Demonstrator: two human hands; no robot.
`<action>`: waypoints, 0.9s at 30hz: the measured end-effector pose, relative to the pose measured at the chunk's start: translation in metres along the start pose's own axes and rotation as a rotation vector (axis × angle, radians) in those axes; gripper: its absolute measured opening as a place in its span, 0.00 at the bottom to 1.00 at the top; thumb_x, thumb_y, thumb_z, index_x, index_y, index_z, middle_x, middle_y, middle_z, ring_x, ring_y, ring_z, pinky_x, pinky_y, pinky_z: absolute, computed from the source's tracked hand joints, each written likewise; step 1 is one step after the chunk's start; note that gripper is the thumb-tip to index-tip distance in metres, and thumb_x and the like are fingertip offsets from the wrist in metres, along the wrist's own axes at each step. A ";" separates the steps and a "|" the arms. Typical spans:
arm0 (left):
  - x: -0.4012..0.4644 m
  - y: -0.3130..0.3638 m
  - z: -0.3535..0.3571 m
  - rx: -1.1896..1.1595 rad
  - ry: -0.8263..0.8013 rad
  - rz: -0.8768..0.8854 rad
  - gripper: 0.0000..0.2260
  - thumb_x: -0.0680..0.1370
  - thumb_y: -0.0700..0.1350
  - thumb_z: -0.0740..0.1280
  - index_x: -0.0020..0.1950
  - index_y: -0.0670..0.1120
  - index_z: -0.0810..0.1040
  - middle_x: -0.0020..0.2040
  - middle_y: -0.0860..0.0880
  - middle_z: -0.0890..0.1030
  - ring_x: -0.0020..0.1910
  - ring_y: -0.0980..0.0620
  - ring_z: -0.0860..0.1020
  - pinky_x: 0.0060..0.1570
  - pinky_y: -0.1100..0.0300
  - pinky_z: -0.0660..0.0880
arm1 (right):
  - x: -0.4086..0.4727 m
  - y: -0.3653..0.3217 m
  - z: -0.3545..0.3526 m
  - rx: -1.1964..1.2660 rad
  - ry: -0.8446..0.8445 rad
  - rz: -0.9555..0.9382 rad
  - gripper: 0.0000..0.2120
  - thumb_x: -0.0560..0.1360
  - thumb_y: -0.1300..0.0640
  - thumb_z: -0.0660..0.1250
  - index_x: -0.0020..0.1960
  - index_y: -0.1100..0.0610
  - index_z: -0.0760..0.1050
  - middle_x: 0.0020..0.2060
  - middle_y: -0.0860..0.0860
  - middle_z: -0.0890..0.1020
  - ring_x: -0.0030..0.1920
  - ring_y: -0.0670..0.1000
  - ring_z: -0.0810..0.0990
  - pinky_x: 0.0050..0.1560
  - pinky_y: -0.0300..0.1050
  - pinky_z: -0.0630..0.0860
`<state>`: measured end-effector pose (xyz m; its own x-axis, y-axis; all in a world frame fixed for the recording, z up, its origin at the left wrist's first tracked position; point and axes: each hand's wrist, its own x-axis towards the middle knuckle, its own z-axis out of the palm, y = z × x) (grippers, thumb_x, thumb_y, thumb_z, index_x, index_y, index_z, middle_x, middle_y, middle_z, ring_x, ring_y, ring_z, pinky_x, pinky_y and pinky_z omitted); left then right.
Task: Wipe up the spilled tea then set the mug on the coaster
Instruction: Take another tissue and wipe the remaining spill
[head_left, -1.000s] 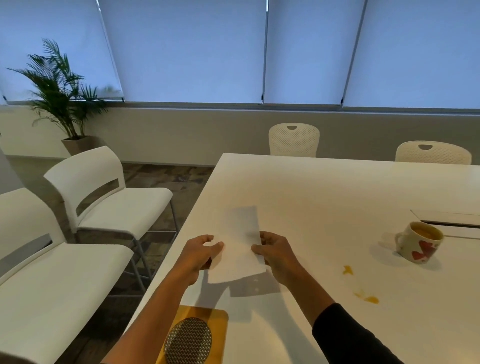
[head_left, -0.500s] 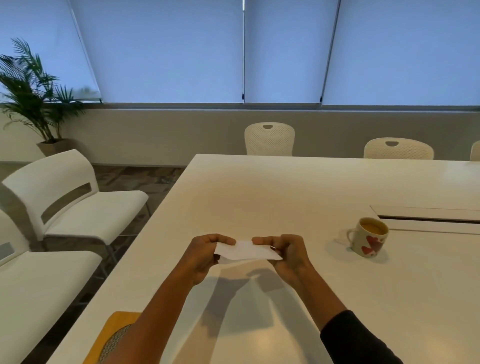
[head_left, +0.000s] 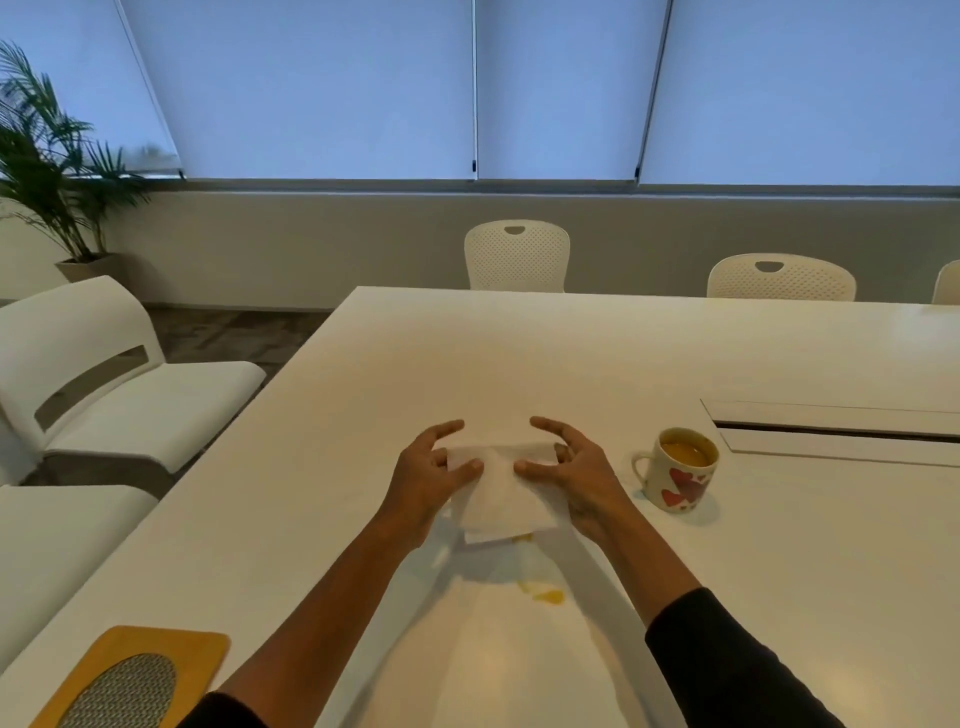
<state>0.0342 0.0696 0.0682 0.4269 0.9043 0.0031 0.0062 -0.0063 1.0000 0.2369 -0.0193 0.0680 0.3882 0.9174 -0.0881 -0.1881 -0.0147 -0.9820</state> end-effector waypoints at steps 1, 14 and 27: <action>0.005 0.000 0.008 0.019 0.010 0.019 0.22 0.74 0.40 0.79 0.66 0.52 0.81 0.55 0.49 0.86 0.54 0.49 0.85 0.52 0.54 0.84 | 0.006 -0.002 -0.007 -0.046 0.008 -0.034 0.31 0.67 0.66 0.84 0.67 0.50 0.82 0.54 0.59 0.88 0.55 0.62 0.87 0.56 0.61 0.86; 0.071 -0.033 0.015 0.445 -0.272 0.355 0.13 0.79 0.34 0.70 0.61 0.45 0.86 0.60 0.51 0.86 0.61 0.55 0.84 0.64 0.55 0.79 | 0.069 0.022 -0.058 -0.684 -0.181 -0.413 0.07 0.78 0.64 0.74 0.53 0.55 0.87 0.47 0.48 0.89 0.48 0.41 0.86 0.51 0.35 0.78; 0.047 -0.063 -0.006 0.974 -0.757 0.283 0.20 0.86 0.52 0.61 0.76 0.69 0.66 0.78 0.64 0.66 0.76 0.67 0.60 0.76 0.65 0.59 | 0.027 0.043 -0.072 -1.012 -0.531 -0.234 0.16 0.86 0.59 0.65 0.73 0.54 0.79 0.69 0.51 0.83 0.69 0.53 0.81 0.74 0.59 0.74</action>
<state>0.0484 0.1156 0.0050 0.9292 0.3523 -0.1120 0.3540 -0.7610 0.5436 0.3044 -0.0236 0.0114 -0.1532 0.9873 -0.0416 0.7364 0.0860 -0.6710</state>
